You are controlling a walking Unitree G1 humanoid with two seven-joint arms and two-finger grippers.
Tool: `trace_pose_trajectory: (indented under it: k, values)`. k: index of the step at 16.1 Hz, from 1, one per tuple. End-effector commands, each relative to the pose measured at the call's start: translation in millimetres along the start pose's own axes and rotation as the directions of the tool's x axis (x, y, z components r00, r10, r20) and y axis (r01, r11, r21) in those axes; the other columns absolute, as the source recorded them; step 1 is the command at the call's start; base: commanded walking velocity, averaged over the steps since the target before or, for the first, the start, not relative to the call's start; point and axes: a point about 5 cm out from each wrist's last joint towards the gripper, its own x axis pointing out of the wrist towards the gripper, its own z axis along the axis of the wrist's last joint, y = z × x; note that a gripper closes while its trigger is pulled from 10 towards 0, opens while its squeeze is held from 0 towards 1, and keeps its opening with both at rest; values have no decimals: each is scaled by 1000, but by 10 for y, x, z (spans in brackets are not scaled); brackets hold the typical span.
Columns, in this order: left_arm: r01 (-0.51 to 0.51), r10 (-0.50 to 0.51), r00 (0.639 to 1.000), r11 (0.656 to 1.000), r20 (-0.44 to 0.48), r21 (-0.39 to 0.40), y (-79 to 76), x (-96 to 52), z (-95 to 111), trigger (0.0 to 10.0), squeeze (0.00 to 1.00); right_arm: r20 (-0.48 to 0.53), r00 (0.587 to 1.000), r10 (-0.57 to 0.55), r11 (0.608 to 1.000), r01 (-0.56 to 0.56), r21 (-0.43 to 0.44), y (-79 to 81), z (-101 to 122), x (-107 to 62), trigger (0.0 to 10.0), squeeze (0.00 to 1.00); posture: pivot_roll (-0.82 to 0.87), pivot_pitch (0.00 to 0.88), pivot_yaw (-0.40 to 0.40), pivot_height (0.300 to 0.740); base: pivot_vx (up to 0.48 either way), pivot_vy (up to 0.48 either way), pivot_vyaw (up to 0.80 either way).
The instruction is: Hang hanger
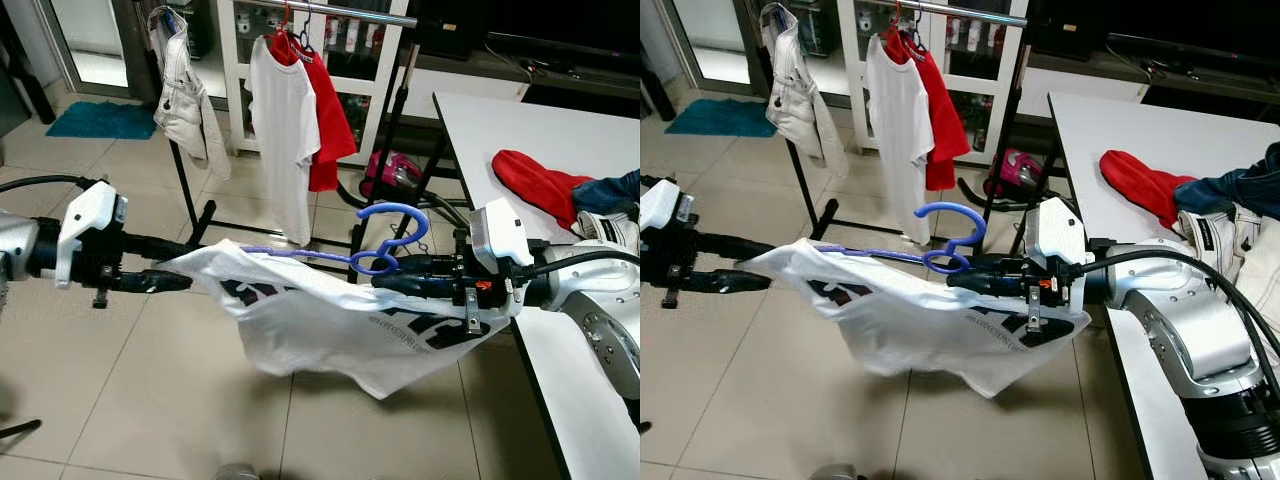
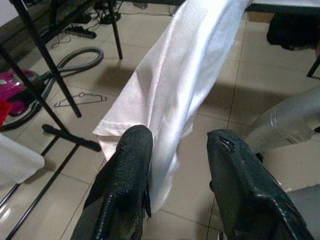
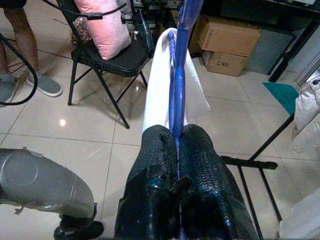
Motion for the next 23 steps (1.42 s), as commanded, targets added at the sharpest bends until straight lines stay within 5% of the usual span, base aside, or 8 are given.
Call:
trace_pose_trajectory:
  k: [1,8,15,23]
  values:
    - [15,-14,999,1000,-35,21,-20,-10,7,0,0,11,1000,-1,999,2,-42,-42,93,-54,10000,0,103,0,-59,740,0,0,0]
    - [0,1,998,1000,-65,21,-66,19,-40,0,0,11,1000,-9,999,9,-47,-51,98,-64,10000,0,102,0,-58,740,0,0,0]
    - [-201,203,978,979,-45,29,27,-78,-132,0,0,26,999,-37,998,38,-50,-70,106,-65,10000,0,102,0,-52,740,0,0,0]
    - [-378,378,926,926,-3,-20,-56,-287,-347,0,0,50,986,-158,986,160,-42,-167,93,-138,10000,0,107,0,-57,740,0,0,0]
